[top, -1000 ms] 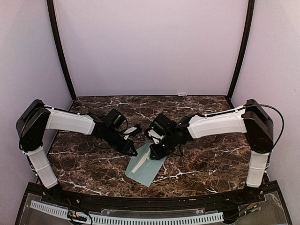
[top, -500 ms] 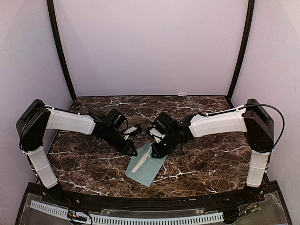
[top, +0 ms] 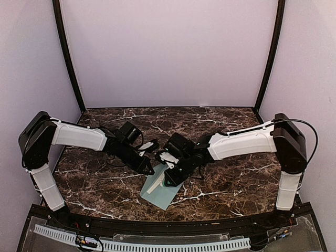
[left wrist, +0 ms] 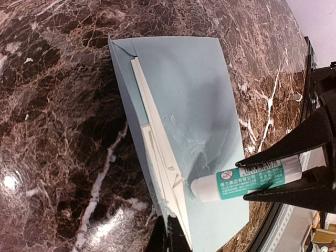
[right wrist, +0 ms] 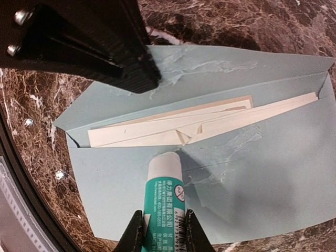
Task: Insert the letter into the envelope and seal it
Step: Paint the envelope at the center of the board.
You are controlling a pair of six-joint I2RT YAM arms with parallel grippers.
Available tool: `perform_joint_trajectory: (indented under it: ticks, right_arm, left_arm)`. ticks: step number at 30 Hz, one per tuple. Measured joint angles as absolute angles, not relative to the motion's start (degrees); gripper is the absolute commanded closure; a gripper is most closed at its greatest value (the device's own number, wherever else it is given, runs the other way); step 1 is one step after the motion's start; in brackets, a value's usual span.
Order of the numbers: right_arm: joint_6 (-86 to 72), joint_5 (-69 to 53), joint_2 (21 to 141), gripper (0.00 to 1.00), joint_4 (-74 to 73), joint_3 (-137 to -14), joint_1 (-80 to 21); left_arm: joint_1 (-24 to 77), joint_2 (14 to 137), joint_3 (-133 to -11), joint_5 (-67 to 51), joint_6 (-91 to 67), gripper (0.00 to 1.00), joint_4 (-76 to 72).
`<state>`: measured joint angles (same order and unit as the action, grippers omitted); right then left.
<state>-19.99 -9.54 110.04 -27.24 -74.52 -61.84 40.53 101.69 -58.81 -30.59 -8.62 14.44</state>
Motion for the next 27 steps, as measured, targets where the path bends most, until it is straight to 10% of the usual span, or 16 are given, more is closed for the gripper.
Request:
perform_joint_trajectory:
  ticks: [27]
  right_arm:
    - [-22.41, -9.78, 111.22, 0.92, -29.56, -76.6, -60.38]
  left_arm:
    - [40.53, 102.13, -58.92, -31.75, -8.73, 1.0, 13.96]
